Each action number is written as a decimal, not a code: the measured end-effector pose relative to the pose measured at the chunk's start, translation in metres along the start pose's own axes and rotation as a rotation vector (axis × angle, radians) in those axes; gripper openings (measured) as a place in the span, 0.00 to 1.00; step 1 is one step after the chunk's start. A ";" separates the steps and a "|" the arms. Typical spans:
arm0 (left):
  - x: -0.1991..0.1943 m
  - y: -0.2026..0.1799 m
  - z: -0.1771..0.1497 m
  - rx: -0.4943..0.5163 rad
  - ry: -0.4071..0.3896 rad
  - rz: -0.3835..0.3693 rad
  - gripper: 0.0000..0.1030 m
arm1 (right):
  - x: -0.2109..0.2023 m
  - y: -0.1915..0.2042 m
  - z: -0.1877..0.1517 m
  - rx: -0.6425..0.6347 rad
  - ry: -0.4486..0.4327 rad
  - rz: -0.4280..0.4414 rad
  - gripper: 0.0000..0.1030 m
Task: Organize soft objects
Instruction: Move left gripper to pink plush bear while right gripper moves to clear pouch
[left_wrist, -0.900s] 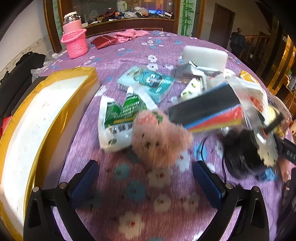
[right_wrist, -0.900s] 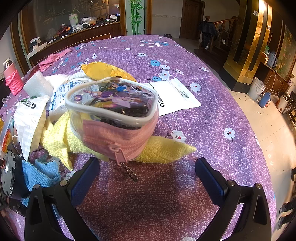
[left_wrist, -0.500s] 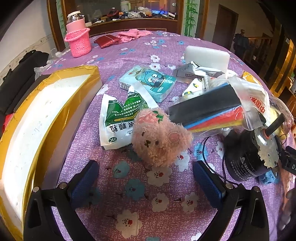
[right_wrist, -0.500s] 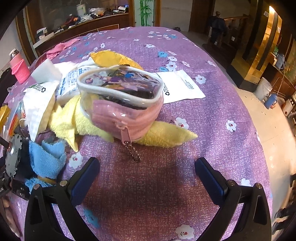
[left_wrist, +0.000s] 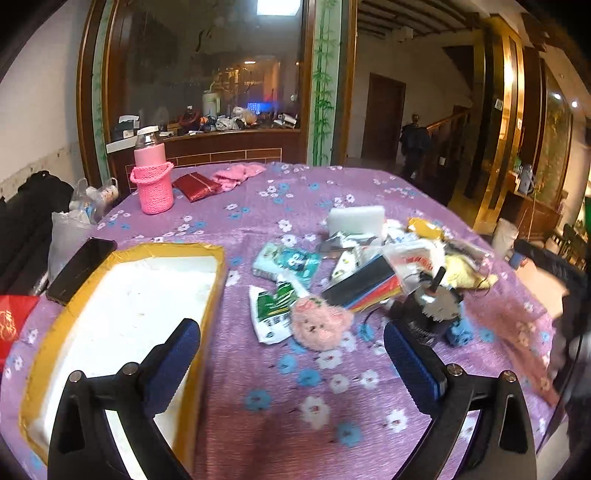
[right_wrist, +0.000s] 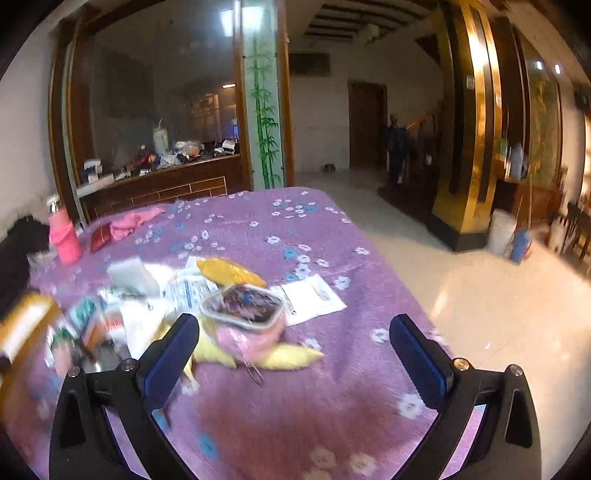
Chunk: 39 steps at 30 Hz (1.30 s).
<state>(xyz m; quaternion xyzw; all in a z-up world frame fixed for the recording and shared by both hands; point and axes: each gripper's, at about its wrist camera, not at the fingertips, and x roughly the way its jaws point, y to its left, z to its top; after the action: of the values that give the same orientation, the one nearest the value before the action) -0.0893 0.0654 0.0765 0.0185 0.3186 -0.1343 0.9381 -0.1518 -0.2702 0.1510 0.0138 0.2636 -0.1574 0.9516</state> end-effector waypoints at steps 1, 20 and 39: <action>0.003 0.001 0.000 -0.005 0.016 0.011 0.98 | 0.003 -0.002 0.005 0.028 -0.014 0.023 1.00; 0.075 -0.025 0.002 -0.029 0.249 -0.052 0.66 | 0.068 0.008 -0.002 0.122 0.166 0.151 0.90; 0.062 -0.008 0.007 -0.074 0.248 -0.077 0.67 | 0.038 -0.042 0.018 0.152 0.142 0.237 0.90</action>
<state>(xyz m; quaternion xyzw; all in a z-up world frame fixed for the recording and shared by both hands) -0.0402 0.0417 0.0452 -0.0120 0.4373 -0.1551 0.8858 -0.1246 -0.3228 0.1498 0.1279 0.3140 -0.0620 0.9387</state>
